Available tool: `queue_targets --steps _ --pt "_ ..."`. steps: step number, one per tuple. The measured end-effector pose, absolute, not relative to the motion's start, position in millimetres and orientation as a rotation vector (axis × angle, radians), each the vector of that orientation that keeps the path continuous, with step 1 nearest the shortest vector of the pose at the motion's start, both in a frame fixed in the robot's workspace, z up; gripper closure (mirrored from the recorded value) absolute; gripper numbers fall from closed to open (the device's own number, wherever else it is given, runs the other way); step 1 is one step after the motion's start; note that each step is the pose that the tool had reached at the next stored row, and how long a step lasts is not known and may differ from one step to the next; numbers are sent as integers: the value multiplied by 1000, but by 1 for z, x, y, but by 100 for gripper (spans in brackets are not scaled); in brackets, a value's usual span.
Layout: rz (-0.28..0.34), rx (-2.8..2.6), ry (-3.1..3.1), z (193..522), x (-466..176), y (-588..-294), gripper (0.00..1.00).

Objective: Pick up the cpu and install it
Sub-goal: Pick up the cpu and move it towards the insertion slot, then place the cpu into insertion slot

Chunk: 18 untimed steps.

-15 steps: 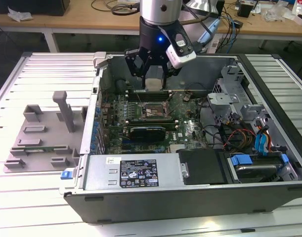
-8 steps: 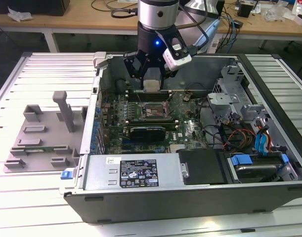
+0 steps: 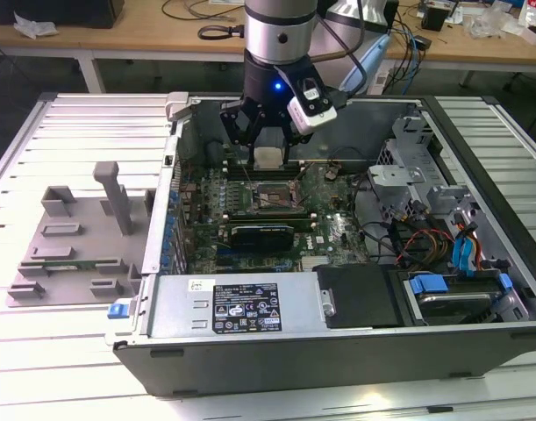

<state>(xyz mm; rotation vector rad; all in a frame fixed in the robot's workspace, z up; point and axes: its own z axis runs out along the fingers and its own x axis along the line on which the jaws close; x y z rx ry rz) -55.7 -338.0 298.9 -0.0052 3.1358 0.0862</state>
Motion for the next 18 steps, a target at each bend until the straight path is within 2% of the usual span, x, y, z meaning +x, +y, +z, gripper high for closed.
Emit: queue_targets --steps 14,18 --pt "86 2 3136 299 -56 -338 45" --pt "85 202 3126 299 -56 -338 45"
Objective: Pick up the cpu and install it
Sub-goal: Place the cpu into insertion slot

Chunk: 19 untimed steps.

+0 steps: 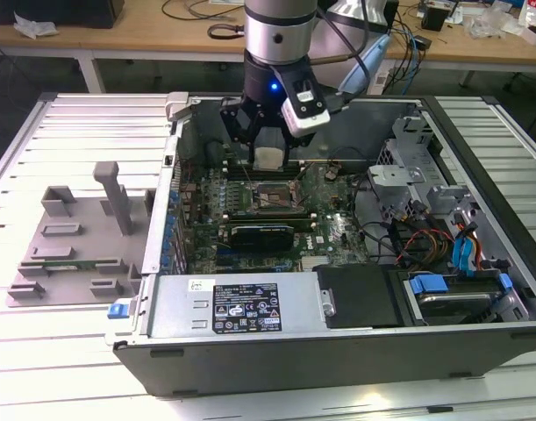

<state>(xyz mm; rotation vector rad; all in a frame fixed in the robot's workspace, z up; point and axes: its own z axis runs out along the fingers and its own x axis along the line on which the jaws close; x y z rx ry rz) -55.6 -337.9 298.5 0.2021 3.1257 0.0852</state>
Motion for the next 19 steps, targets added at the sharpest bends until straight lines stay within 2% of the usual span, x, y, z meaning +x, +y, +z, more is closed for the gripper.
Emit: queue_targets --steps 19 --pt "79 941 2974 297 -56 -338 45"
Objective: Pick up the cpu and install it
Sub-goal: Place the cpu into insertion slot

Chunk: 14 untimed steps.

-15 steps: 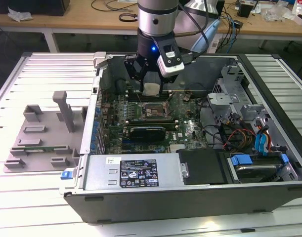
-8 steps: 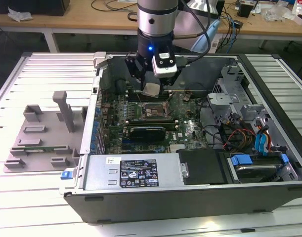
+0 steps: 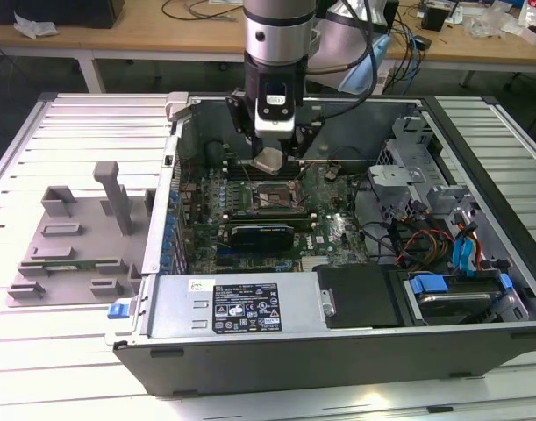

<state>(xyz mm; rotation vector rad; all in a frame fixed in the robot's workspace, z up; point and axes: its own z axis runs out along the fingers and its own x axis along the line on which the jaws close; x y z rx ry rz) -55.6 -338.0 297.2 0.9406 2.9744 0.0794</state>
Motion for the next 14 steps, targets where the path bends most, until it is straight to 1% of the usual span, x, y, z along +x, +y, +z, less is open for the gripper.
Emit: queue_targets --steps 14 --pt "70 1556 2692 295 -56 -338 45"
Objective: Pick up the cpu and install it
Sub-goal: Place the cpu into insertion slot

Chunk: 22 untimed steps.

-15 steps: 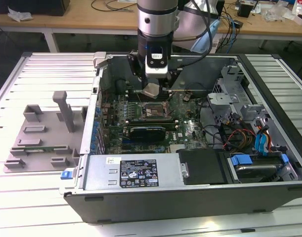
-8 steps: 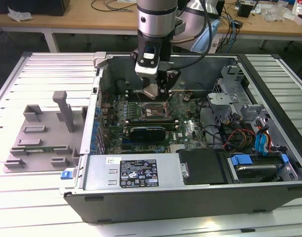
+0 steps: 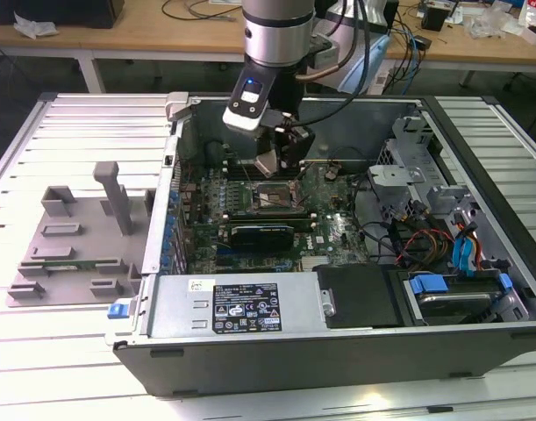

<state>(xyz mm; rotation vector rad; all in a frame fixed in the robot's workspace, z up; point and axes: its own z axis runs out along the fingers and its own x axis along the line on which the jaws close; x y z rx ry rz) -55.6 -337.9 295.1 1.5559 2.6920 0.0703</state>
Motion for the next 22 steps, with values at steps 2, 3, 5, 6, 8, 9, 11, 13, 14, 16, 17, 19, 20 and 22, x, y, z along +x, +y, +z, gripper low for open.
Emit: queue_targets --steps 2,3,5,6,8,9,11,13,14,16,17,19,20,22 --pt "69 1598 2667 295 -56 -338 45" --pt "68 1646 2636 295 -56 -338 45" --pt "66 1747 2568 294 -56 -338 45" --pt "66 1762 2558 294 -56 -338 45" --pt "65 1820 2516 294 -56 -338 45" --pt "64 1855 2489 294 -56 -338 45" --pt "63 1915 2442 294 -56 -338 45" --pt "61 1973 2394 293 -56 -338 45" --pt "60 2003 2369 293 -56 -338 45" --pt "60 2009 2364 293 -56 -338 45" --pt "60 2012 2361 292 -56 -338 45" --pt "59 2023 2351 291 -56 -338 45" --pt "59 2035 2340 289 -57 -338 45" --pt "59 2045 2331 286 -58 -338 45"
